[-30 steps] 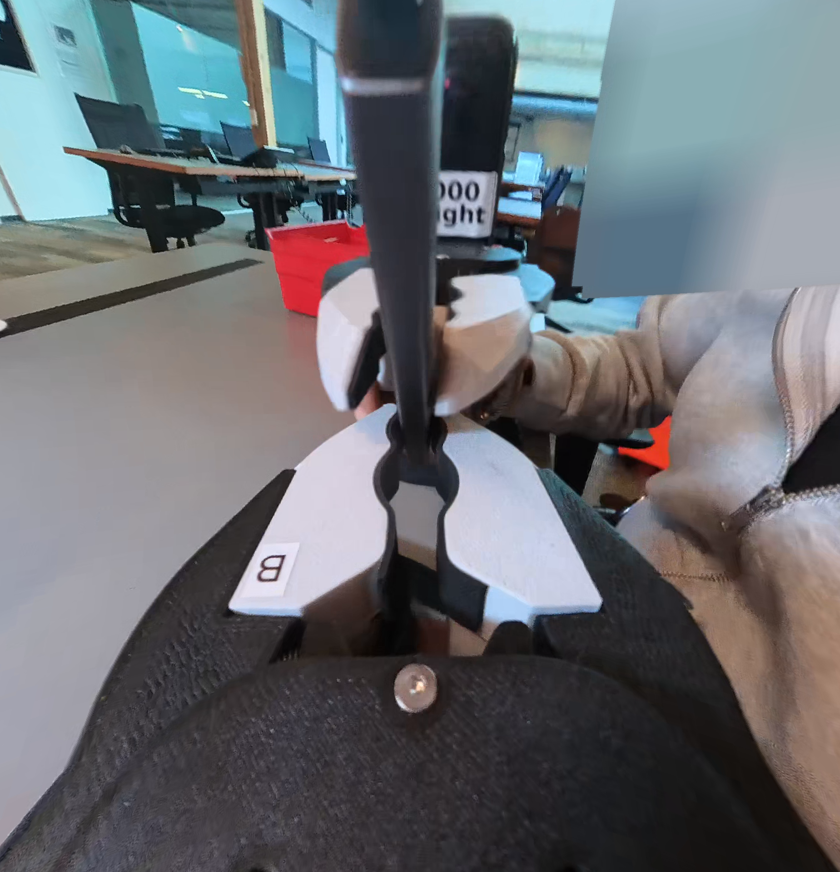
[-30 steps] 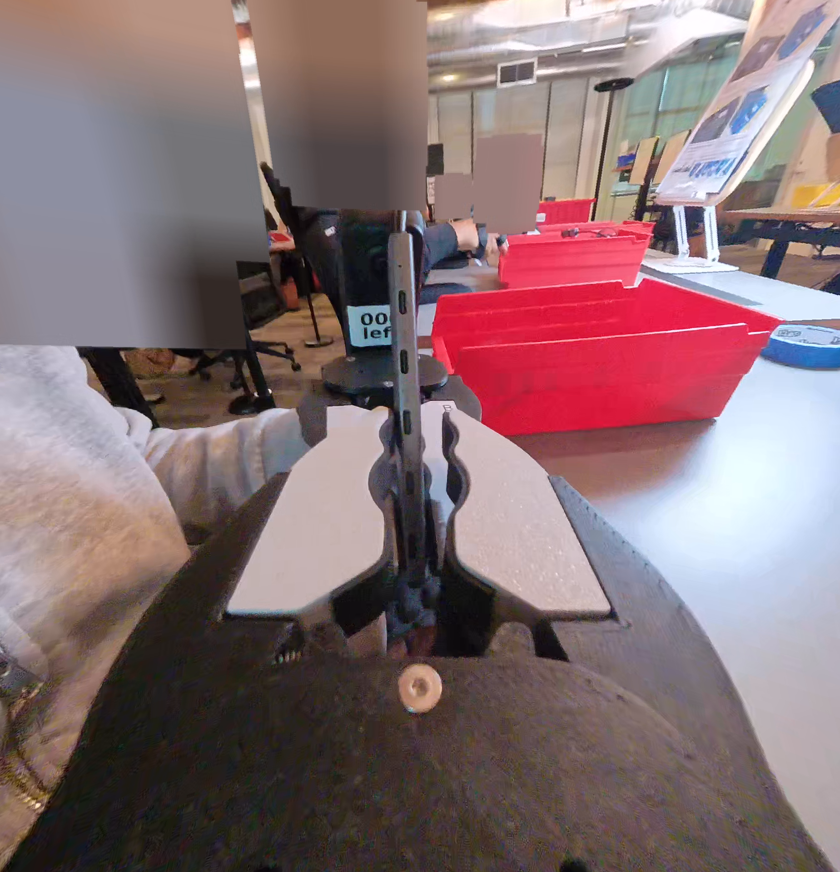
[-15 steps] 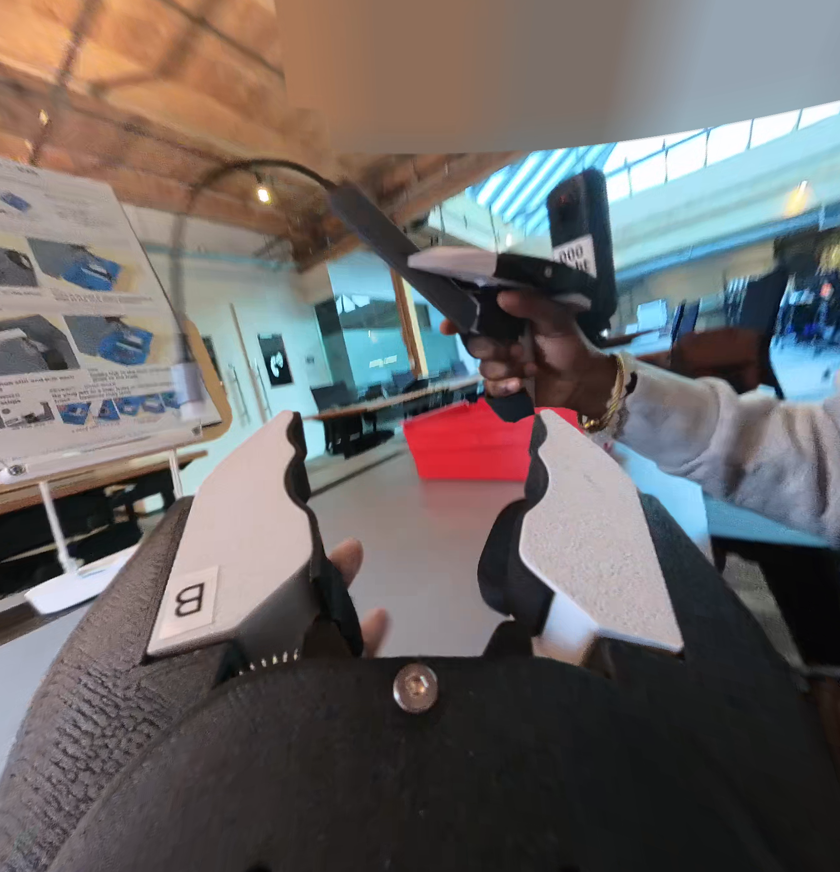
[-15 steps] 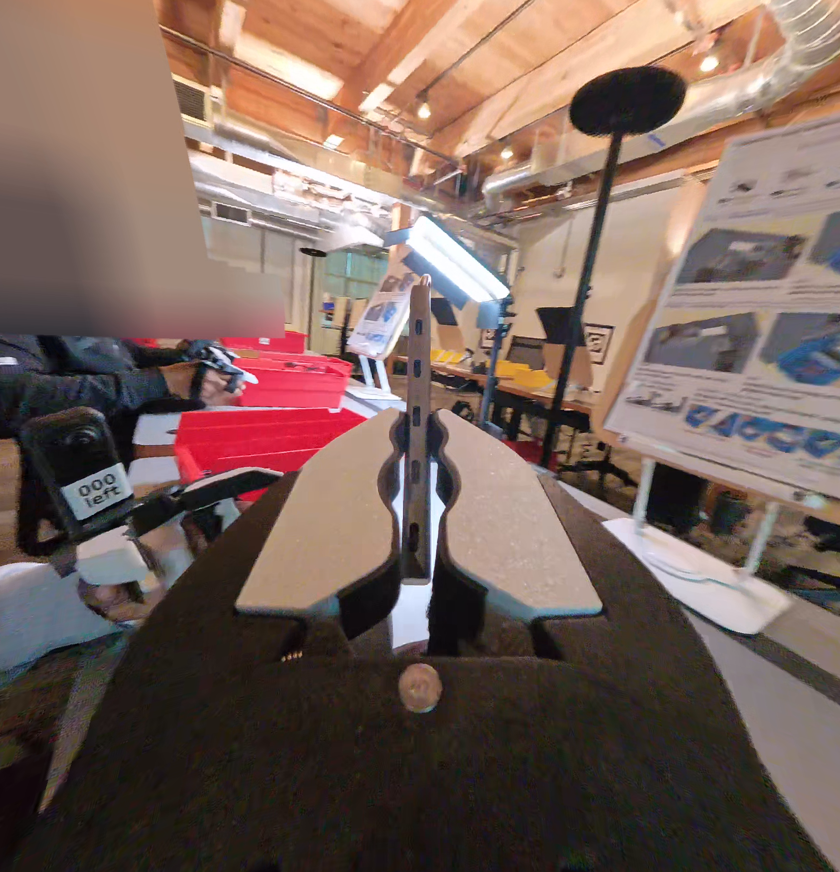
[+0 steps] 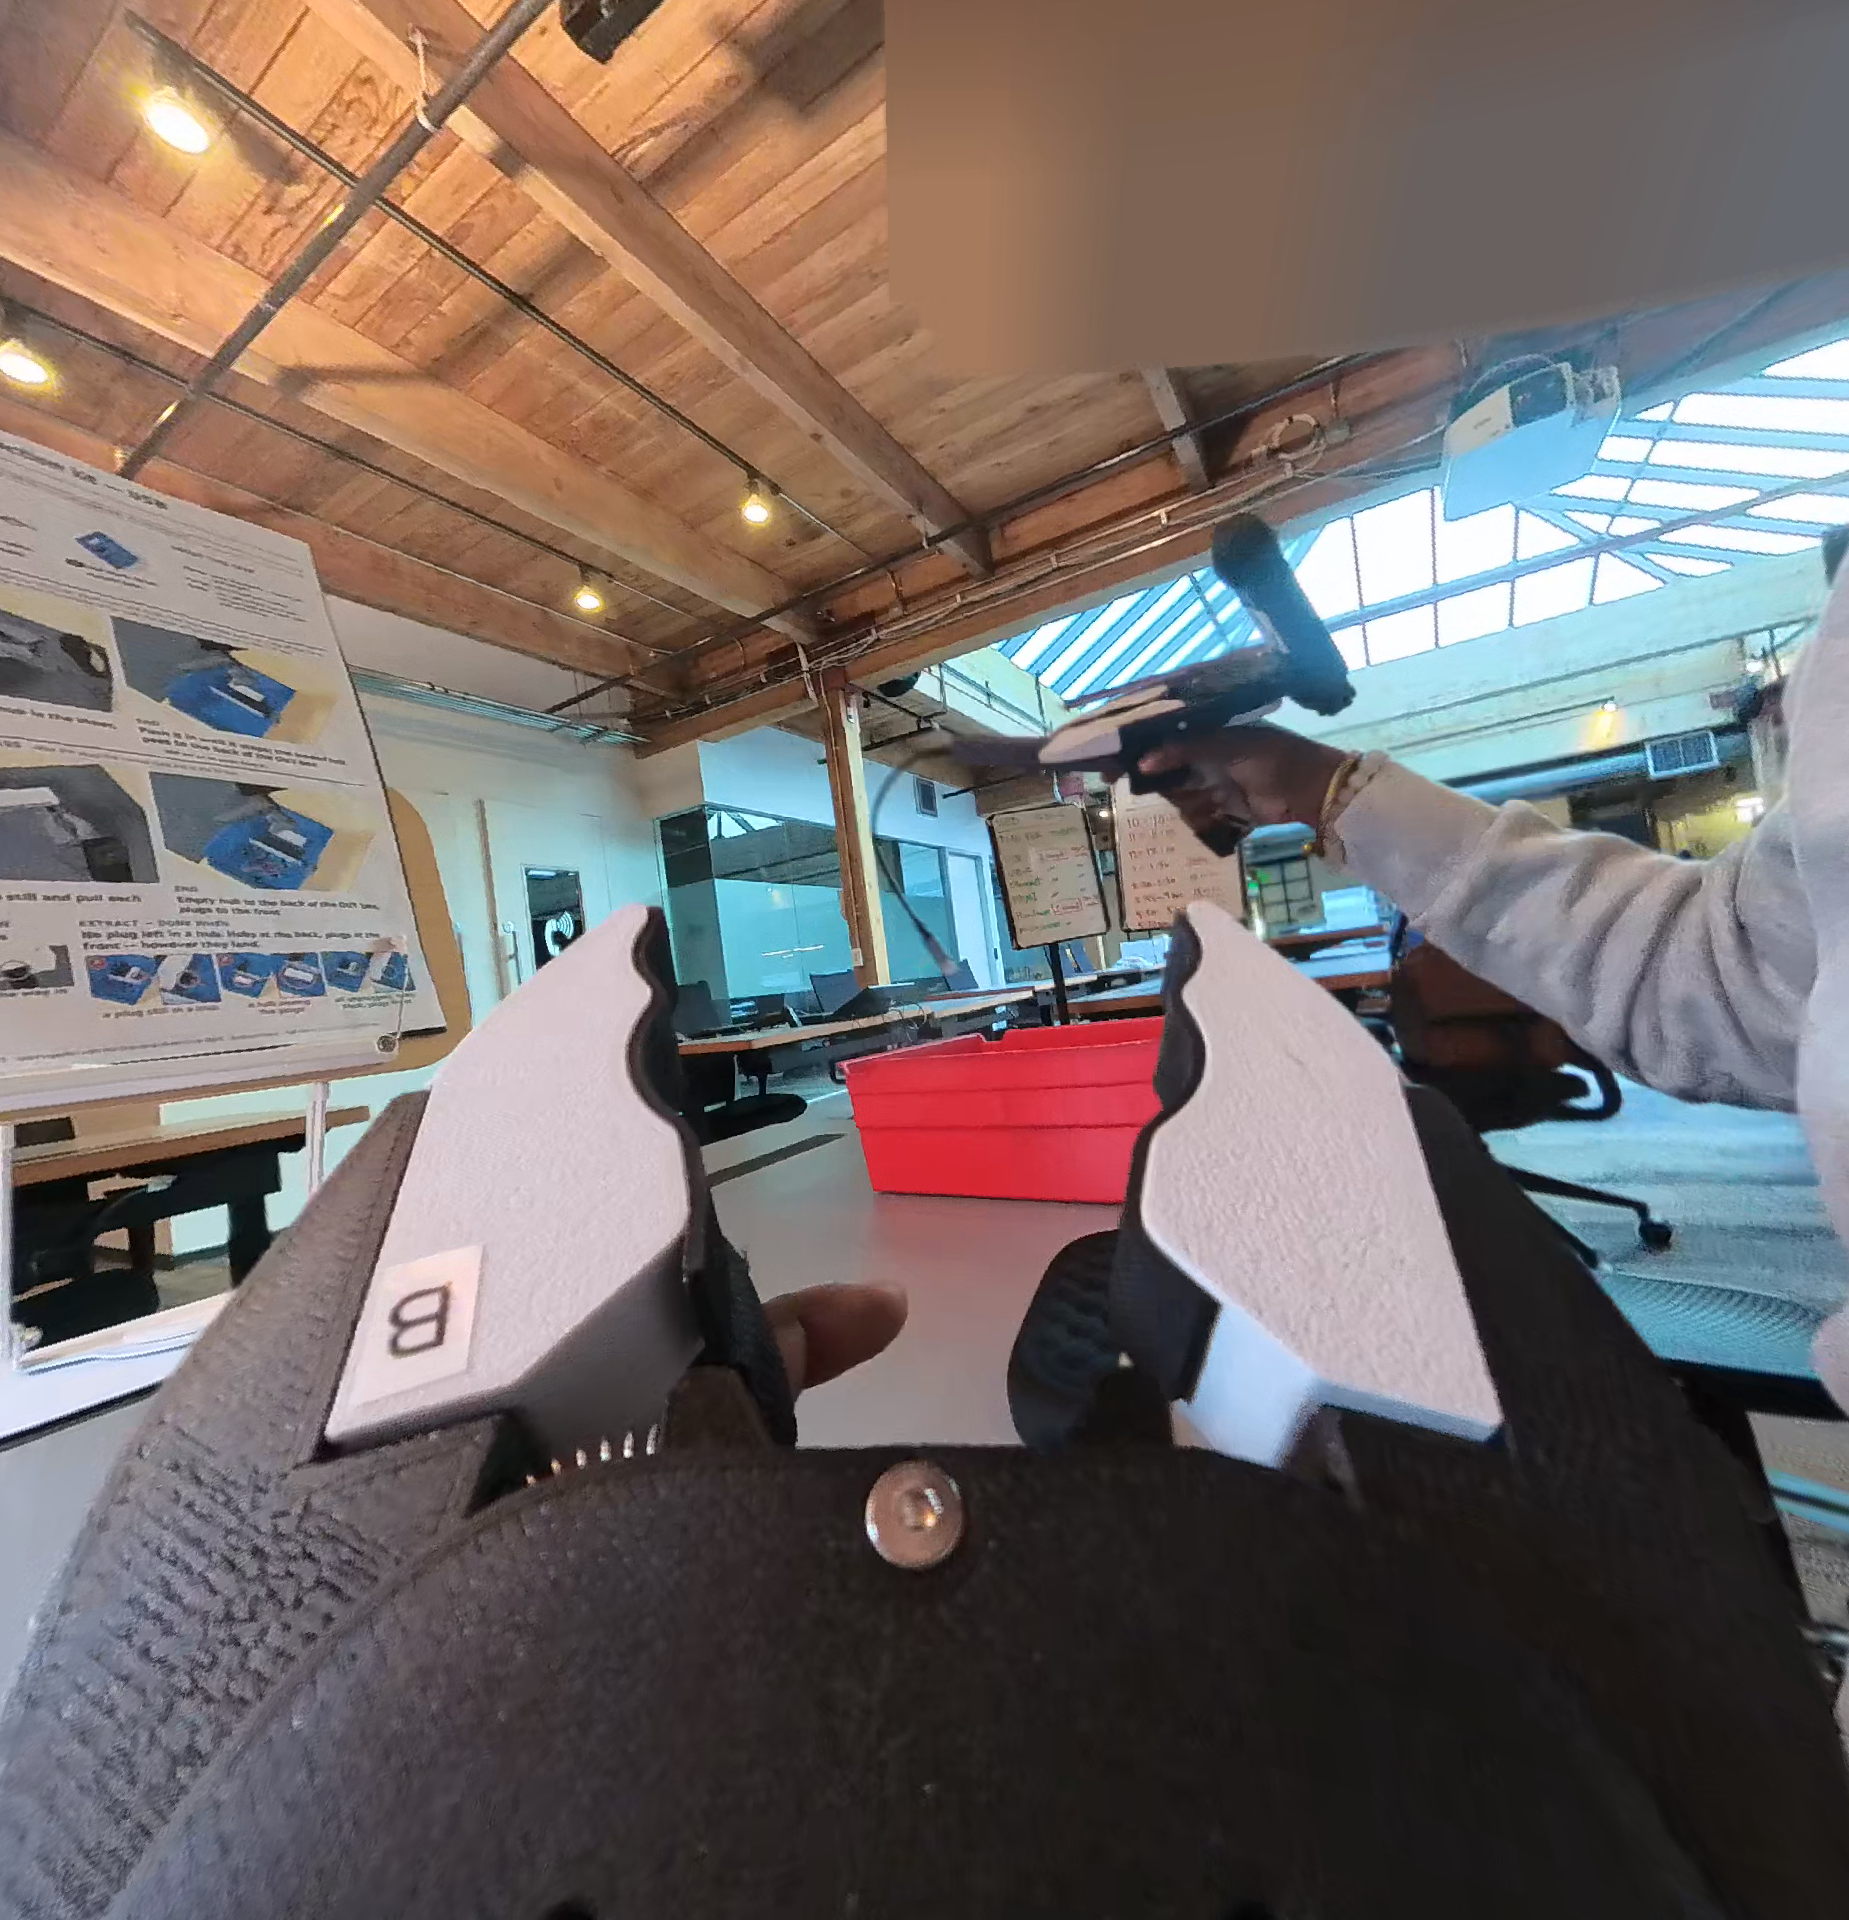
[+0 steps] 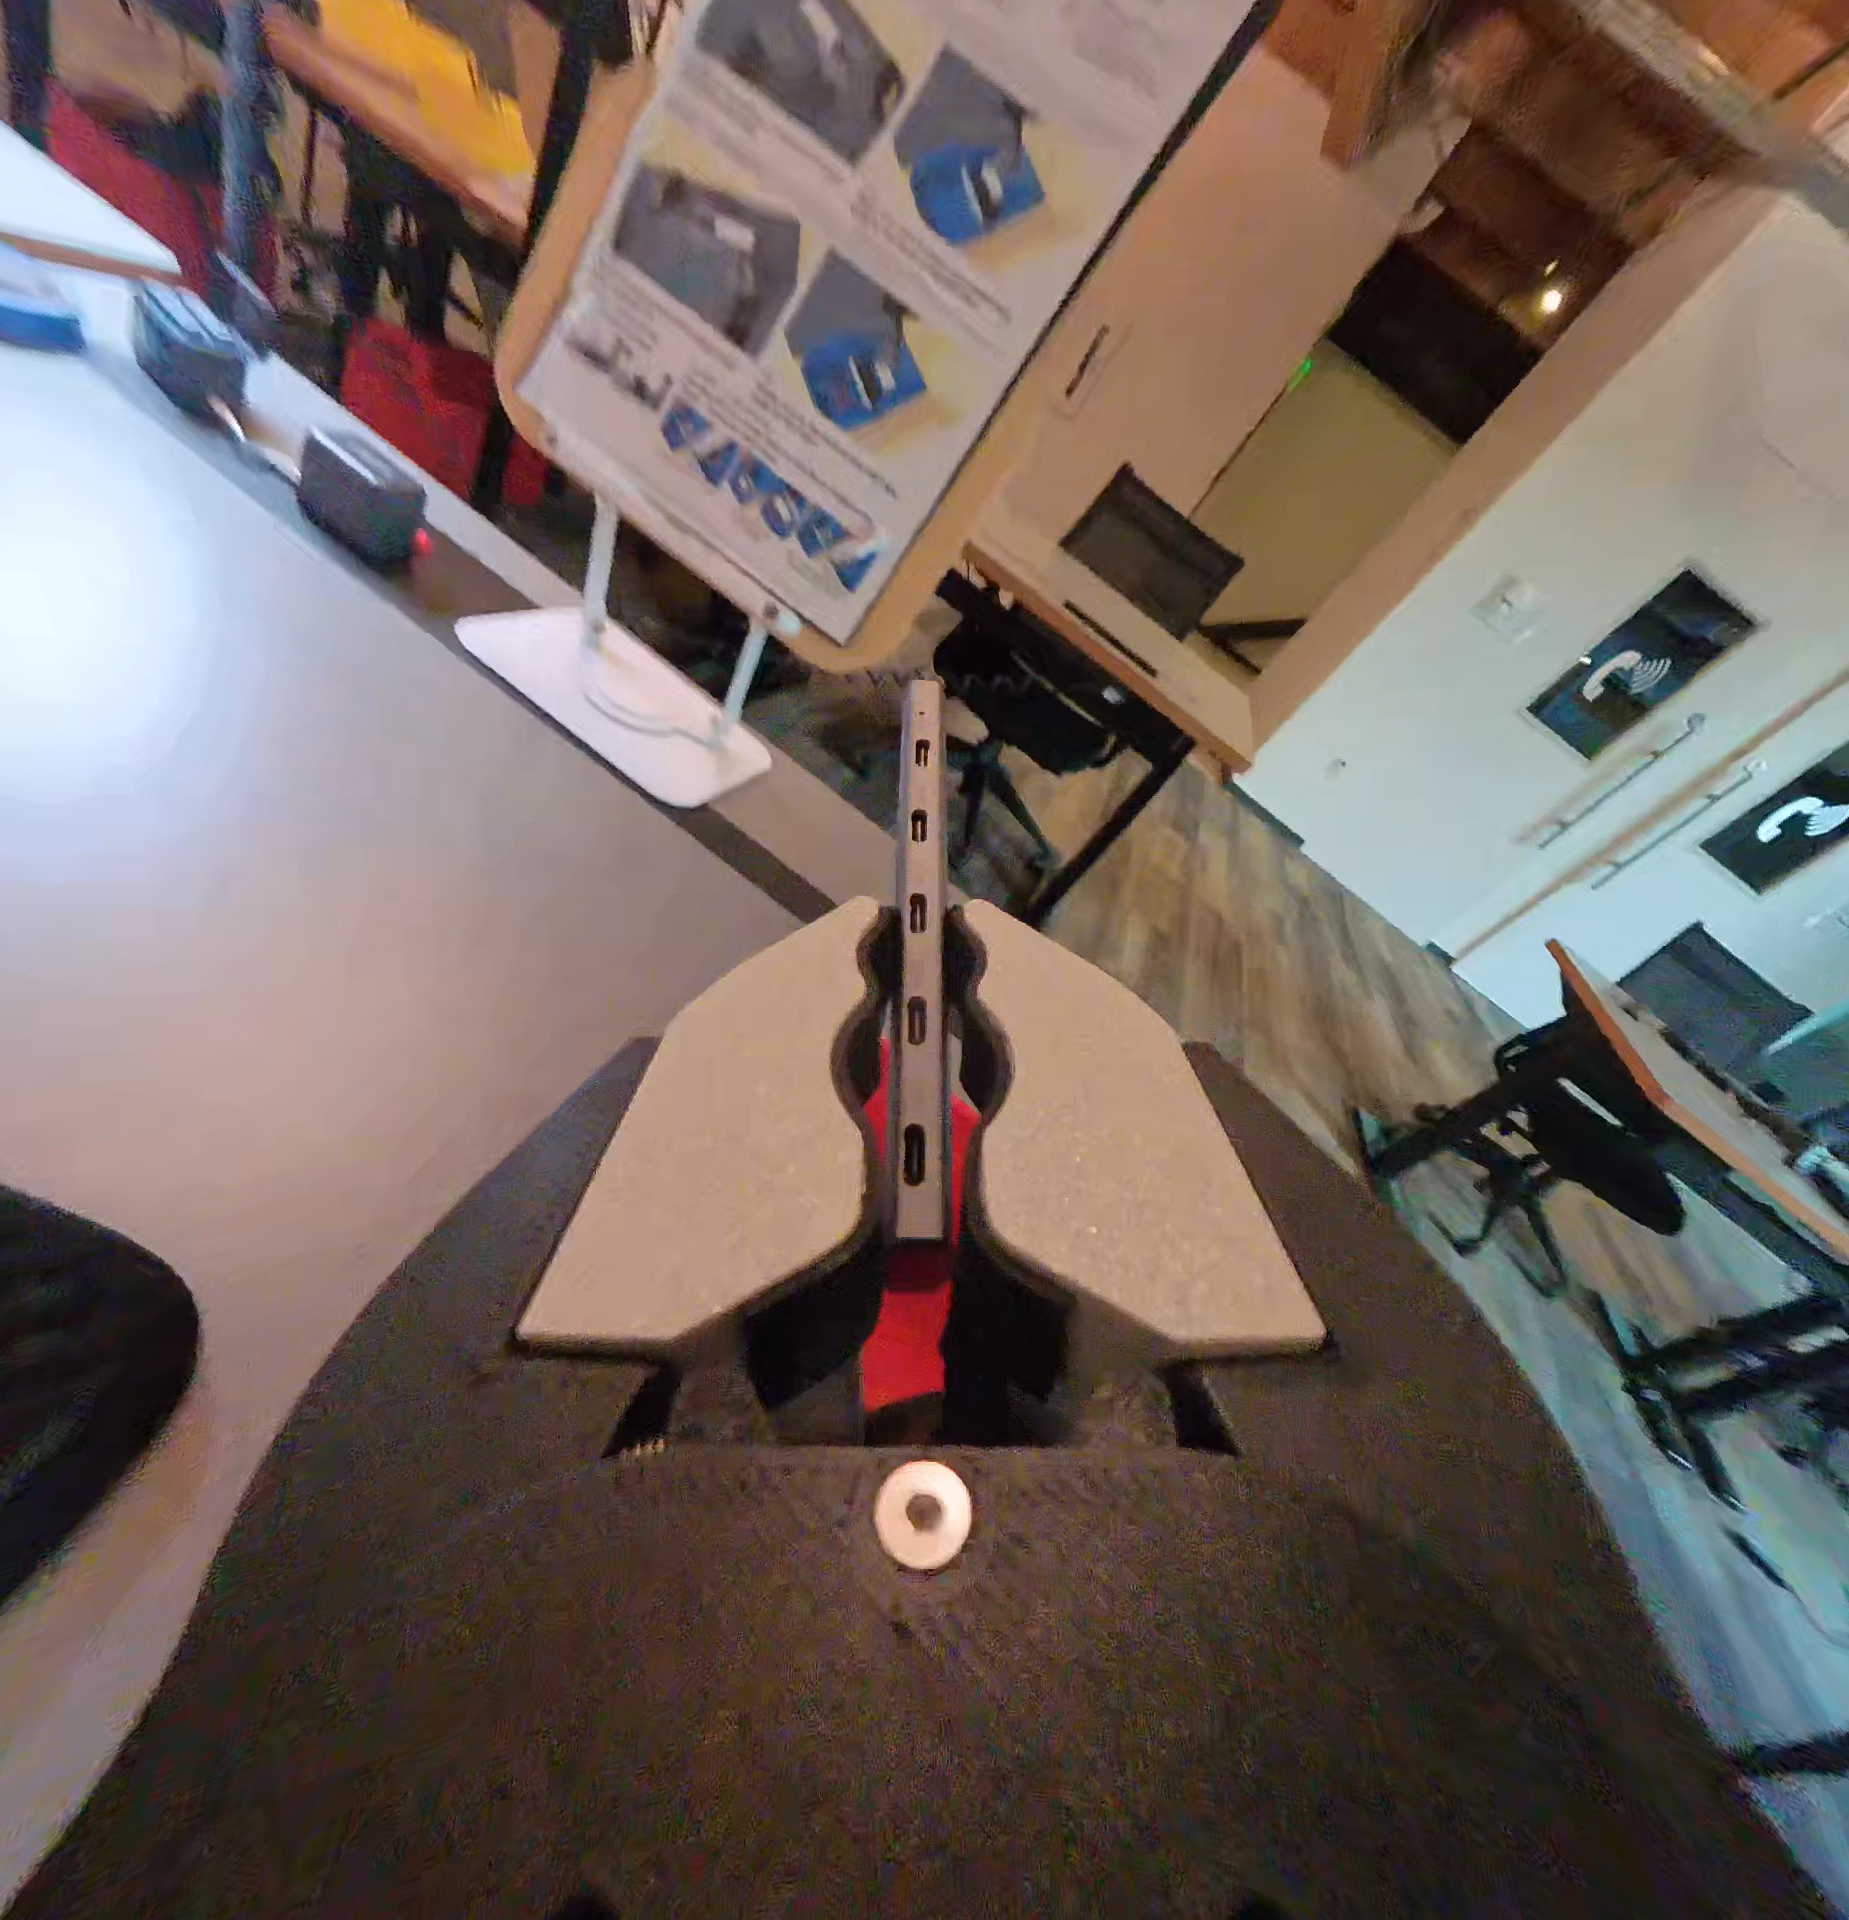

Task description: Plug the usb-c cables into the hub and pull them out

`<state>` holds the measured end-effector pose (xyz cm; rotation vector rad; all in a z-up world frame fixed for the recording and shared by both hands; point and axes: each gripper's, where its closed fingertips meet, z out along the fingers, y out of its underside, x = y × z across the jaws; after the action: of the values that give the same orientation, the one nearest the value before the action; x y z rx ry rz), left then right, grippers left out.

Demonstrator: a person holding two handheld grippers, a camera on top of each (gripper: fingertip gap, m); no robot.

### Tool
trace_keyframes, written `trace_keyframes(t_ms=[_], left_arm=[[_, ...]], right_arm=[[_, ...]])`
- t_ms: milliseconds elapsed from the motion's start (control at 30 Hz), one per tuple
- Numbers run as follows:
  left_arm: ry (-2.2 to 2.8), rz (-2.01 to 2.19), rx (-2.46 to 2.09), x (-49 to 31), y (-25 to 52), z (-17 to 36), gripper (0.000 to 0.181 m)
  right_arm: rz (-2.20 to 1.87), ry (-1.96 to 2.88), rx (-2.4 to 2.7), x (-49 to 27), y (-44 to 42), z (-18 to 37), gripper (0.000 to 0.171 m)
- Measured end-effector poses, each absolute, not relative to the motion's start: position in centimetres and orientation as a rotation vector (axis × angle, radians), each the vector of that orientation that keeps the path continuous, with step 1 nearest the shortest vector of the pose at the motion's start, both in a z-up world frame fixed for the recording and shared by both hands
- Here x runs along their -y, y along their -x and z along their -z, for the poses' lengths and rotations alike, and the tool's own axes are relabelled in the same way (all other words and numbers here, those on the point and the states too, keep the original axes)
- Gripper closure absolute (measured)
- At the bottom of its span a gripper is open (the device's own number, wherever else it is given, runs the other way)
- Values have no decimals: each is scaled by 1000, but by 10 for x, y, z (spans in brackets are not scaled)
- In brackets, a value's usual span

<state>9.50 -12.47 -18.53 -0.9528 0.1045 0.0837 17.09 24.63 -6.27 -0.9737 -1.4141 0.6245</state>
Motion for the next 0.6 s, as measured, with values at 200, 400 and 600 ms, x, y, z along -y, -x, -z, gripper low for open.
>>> trace_keyframes(t_ms=[200,400,600], left_arm=[[956,-100,-99,124,-95,186,95],[946,-85,-77,126,-91,185,97],[948,-90,-76,126,-91,185,99]], right_arm=[[-131,896,1791,-312,-188,86,161],[-222,896,2113,-310,-179,136,162],[-371,922,2277,-309,-143,184,161]])
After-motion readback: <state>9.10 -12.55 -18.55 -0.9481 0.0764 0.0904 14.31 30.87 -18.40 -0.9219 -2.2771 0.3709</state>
